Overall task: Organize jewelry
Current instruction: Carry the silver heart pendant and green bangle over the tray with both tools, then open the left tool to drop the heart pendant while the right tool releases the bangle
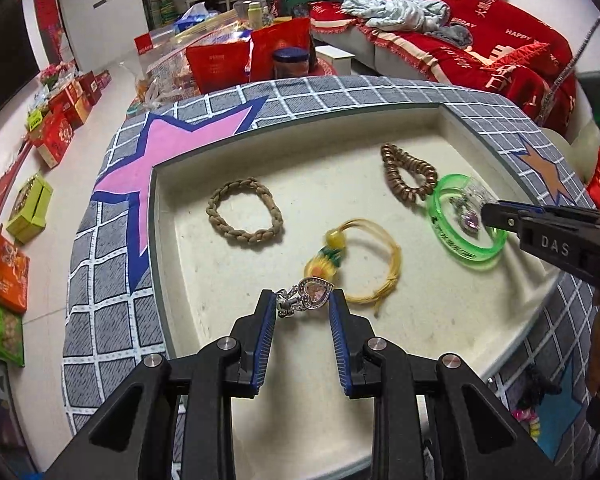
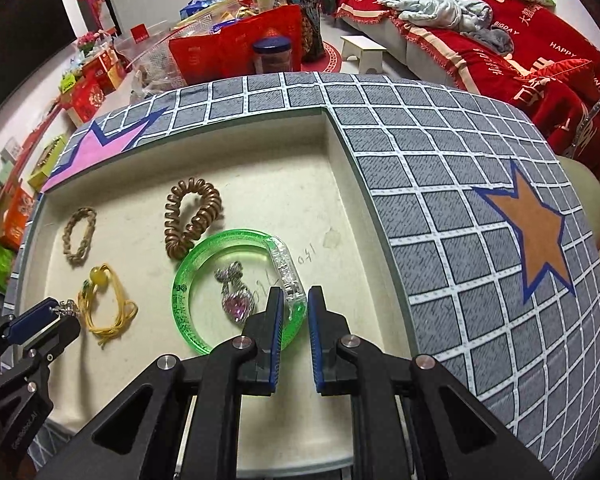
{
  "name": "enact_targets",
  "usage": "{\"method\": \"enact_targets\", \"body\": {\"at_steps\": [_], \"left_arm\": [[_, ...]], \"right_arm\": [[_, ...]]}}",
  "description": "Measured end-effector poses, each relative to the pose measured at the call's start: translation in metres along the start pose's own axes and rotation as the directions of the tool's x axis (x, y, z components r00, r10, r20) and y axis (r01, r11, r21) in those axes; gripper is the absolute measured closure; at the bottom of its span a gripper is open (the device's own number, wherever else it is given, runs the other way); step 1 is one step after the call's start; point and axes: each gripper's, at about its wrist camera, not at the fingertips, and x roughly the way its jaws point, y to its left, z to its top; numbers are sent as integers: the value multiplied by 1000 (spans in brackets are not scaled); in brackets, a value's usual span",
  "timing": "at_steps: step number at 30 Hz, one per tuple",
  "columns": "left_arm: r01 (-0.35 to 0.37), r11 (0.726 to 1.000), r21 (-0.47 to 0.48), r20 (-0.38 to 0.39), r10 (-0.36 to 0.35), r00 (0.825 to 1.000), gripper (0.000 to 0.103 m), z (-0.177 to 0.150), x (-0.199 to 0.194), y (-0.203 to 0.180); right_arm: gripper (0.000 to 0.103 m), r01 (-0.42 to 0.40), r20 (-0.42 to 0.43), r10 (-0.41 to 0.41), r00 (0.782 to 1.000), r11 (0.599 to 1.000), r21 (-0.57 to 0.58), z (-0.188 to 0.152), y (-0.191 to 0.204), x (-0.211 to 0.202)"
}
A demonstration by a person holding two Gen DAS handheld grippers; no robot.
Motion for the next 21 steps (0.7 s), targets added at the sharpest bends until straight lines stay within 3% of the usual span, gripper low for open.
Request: {"method": "enact_targets", "body": {"at_steps": [12, 15, 17, 21], "left_arm": [[-73, 997, 26, 44, 72, 996, 58, 5, 10, -7], [-82, 996, 27, 51, 81, 995, 58, 4, 9, -9], [-85, 996, 19, 51, 84, 995, 58, 3, 8, -8], [-77, 997, -4, 67, 77, 995, 58, 3, 3, -5]], "right_arm": [[87, 17, 2, -17, 1000, 1000, -4, 6, 0, 5], [70, 7, 9, -7, 1000, 1000, 9, 3, 0, 2], [45, -4, 26, 4, 1000, 1000, 15, 2, 1, -4], [43, -48, 69, 45, 997, 998, 35, 2, 1, -19]]}}
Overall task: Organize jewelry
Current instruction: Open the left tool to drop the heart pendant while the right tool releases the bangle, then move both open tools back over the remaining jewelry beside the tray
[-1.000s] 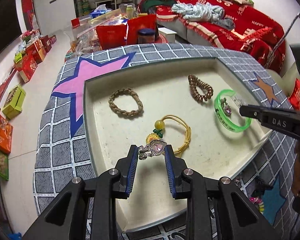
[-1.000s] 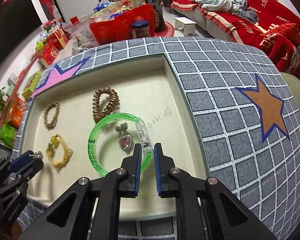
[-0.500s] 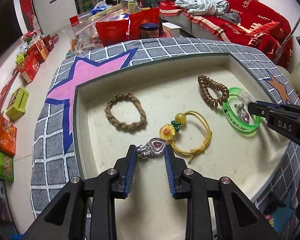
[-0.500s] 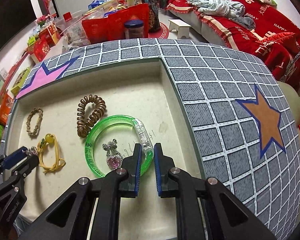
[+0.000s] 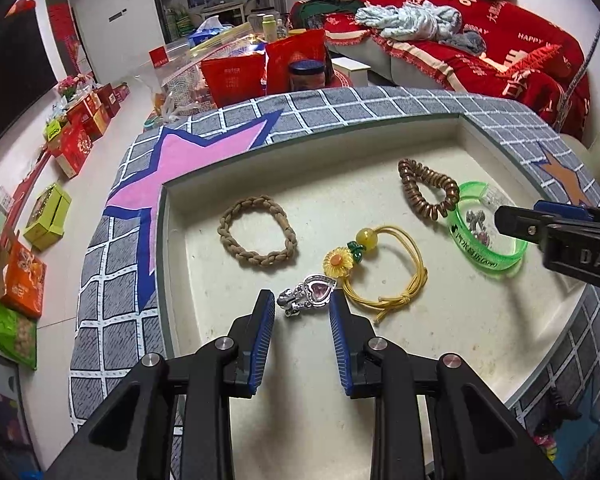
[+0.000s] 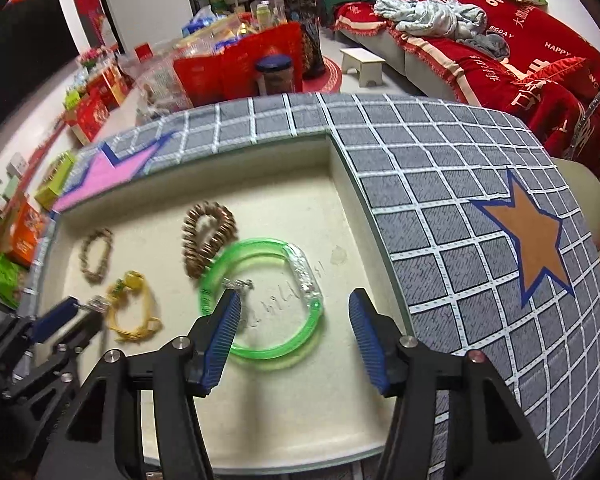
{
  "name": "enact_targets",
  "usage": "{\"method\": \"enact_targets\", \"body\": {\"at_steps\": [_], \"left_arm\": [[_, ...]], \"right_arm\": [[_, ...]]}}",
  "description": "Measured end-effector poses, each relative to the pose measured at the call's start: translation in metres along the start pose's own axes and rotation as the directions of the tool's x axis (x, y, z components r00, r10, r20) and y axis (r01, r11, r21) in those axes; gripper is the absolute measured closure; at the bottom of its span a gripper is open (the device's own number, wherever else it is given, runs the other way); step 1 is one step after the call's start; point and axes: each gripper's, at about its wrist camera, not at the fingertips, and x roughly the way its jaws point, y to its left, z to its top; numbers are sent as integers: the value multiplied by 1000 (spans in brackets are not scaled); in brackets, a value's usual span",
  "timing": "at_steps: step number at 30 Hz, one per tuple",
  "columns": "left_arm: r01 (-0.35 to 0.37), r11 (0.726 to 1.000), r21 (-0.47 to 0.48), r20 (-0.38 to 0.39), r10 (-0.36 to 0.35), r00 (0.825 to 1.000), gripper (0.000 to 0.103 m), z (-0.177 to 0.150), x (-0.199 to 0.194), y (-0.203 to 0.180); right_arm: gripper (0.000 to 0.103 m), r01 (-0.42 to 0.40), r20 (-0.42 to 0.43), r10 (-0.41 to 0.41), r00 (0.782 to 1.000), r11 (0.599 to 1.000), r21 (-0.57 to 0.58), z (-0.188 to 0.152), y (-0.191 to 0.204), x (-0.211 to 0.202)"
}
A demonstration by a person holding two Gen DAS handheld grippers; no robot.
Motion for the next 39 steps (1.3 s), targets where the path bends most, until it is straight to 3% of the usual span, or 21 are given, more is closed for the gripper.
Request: {"method": "enact_targets", "body": {"at_steps": [2, 4, 5, 7, 12, 15, 23, 31, 39], "left_arm": [[6, 1000, -10, 7, -5, 1000, 55, 0, -2, 2], [5, 1000, -21, 19, -5, 1000, 7, 0, -5, 4], [-8, 1000, -26, 44, 9, 999, 1, 0, -9, 4], [-29, 999, -17, 79, 30, 996, 0, 0, -15, 3], [-18, 1000, -20, 79, 19, 997, 0, 2, -20, 2], [-20, 999, -38, 93, 24, 995, 0, 0, -28, 5], [6, 999, -33, 112, -2, 994, 0, -13, -54, 6], [37, 999, -15, 92, -35, 995, 0, -45, -84, 0], [5, 1000, -12, 96, -4, 995, 0, -86, -101, -4]], "right_arm": [[40, -26, 25, 26, 999, 999, 19, -1, 0, -10], [36, -44, 43, 42, 998, 999, 23, -3, 1, -19], [36, -49, 50, 48, 998, 999, 23, -4, 1, -23], [36, -61, 66, 60, 996, 998, 24, -7, 0, -32], [36, -96, 79, 92, 993, 994, 52, -16, -8, -48], [27, -121, 76, 116, 990, 990, 66, -24, -11, -56], [27, -145, 73, 140, 987, 987, 73, -50, -17, -76], [27, -139, 20, 137, 990, 987, 86, -88, -27, -86], [27, -146, -30, 150, 988, 983, 111, -119, -31, -81]]}}
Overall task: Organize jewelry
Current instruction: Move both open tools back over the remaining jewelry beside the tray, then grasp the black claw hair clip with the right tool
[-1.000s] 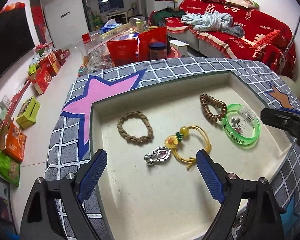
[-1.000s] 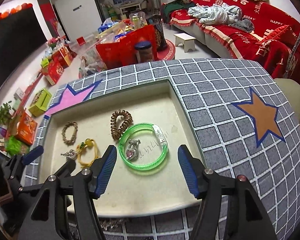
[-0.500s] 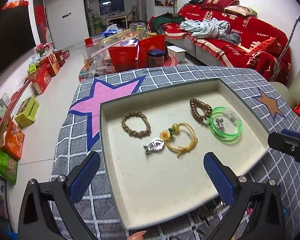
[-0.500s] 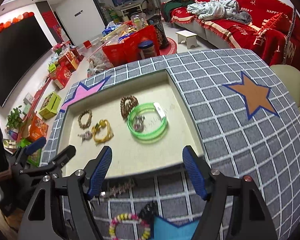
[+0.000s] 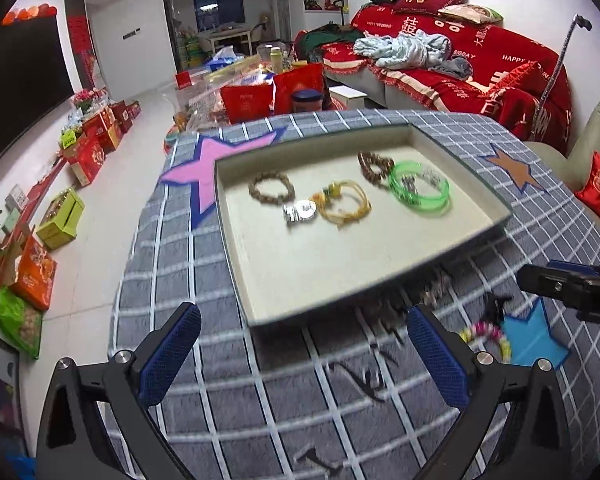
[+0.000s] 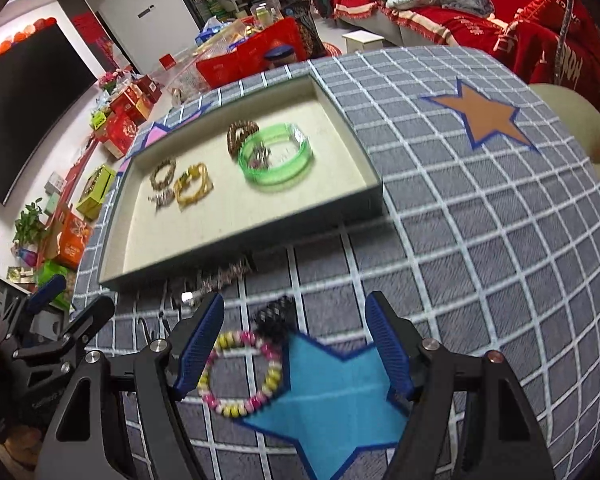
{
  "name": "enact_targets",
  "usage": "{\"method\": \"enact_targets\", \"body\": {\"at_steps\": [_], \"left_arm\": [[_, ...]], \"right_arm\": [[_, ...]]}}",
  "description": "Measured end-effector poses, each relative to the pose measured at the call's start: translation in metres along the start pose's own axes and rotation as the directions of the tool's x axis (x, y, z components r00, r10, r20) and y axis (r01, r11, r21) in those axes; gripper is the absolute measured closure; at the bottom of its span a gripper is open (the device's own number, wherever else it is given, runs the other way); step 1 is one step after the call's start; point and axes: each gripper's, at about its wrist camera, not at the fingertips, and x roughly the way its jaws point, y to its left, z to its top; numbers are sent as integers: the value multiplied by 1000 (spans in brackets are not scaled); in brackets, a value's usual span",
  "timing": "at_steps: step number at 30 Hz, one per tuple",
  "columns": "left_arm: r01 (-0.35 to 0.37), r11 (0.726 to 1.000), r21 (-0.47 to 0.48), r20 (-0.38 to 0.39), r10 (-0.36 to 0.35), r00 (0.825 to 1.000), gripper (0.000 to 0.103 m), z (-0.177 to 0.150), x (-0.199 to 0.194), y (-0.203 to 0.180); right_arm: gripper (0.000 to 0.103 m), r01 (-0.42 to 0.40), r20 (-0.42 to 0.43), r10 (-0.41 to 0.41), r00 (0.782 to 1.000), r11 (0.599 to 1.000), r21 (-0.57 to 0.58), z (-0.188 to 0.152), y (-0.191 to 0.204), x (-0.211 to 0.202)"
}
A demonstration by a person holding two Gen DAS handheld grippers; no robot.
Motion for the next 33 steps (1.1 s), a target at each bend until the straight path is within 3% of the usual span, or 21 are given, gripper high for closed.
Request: {"method": "enact_targets", "body": {"at_steps": [6, 16, 21, 27, 30, 31, 33], "left_arm": [[38, 999, 2, -72, -38, 997, 0, -18, 10, -6], [50, 999, 2, -106, -50, 993, 0, -29, 24, -18], [75, 997, 22, -95, -73, 993, 0, -27, 28, -26], [94, 995, 30, -108, -90, 990, 0, -22, 35, -34], [103, 994, 36, -106, -98, 990, 0, -20, 37, -38], [106, 994, 40, -105, -101, 989, 9, -20, 38, -39], [126, 991, 44, -125, -119, 985, 12, -18, 42, -43]], "right_arm": [[27, -2, -33, 2, 999, 1000, -1, -12, 4, 11], [27, 20, -40, -22, 999, 999, -46, -15, 19, 24], [44, 26, -47, -29, 998, 999, -47, -14, 20, 31], [78, 43, -52, -46, 998, 997, -59, -15, 18, 37], [78, 31, -49, -34, 998, 998, -59, -16, 16, 36], [78, 28, -48, -31, 998, 998, -61, -16, 15, 36], [78, 23, -45, -25, 999, 998, -55, -17, 13, 35]]}}
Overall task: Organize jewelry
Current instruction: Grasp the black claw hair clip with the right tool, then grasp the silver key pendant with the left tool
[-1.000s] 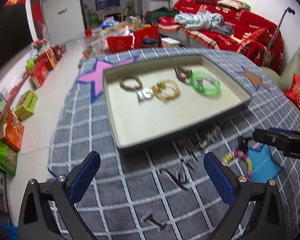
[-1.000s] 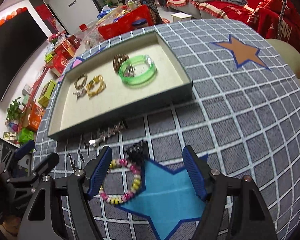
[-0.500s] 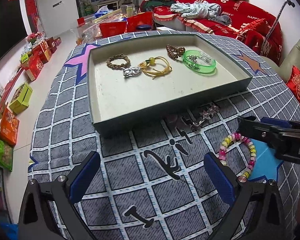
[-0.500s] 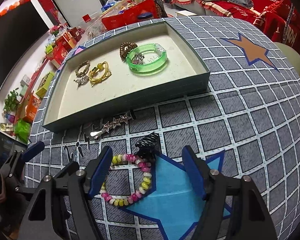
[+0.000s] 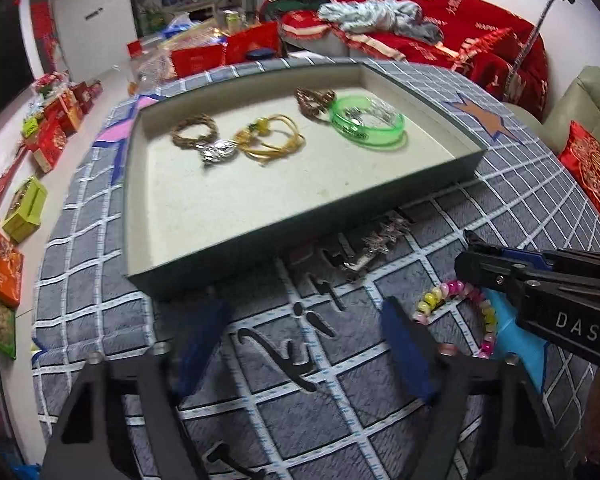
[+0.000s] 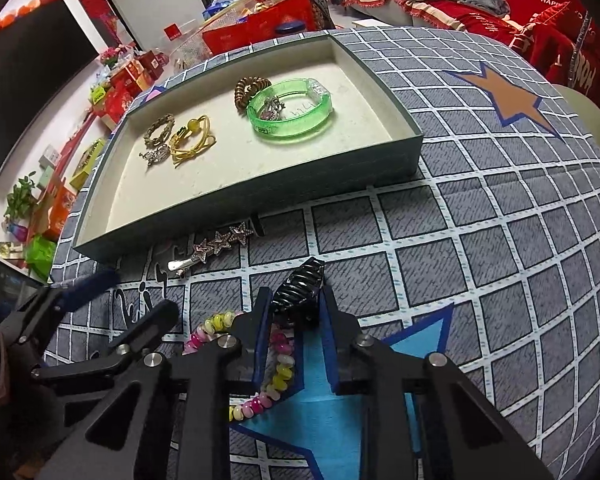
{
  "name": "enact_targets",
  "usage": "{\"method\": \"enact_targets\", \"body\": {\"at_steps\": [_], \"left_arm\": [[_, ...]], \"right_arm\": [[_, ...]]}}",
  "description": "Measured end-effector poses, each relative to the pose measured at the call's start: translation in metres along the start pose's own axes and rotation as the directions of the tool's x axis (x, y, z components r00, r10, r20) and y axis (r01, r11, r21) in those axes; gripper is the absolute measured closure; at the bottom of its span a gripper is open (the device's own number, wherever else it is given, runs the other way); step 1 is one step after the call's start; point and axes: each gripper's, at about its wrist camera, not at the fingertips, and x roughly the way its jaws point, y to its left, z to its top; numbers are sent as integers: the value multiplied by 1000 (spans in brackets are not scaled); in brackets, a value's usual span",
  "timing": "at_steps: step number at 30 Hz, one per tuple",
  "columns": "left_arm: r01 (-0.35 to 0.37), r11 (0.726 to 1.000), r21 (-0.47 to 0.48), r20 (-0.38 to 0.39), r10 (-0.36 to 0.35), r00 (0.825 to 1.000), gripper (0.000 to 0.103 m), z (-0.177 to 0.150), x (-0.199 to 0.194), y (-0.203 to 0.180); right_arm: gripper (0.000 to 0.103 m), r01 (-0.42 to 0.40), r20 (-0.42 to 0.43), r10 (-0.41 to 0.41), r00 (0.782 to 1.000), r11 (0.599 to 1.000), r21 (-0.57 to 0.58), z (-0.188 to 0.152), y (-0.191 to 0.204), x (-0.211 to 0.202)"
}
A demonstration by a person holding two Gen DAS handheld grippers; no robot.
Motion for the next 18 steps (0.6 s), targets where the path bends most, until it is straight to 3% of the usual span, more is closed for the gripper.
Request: {"method": "enact_targets", "body": {"at_steps": [14, 16, 18], "left_arm": [[36, 999, 25, -5, -36, 999, 13, 16, 13, -23], [32, 999, 26, -3, -32, 999, 20, 17, 14, -25], [30, 999, 29, -4, -30, 1000, 20, 19, 14, -27]], "right_arm": [[78, -40, 39, 38, 999, 998, 43, -6, -21, -20], [78, -44, 45, 42, 998, 998, 50, -6, -23, -23], [78, -48, 49, 45, 998, 997, 54, -6, -24, -25]]}}
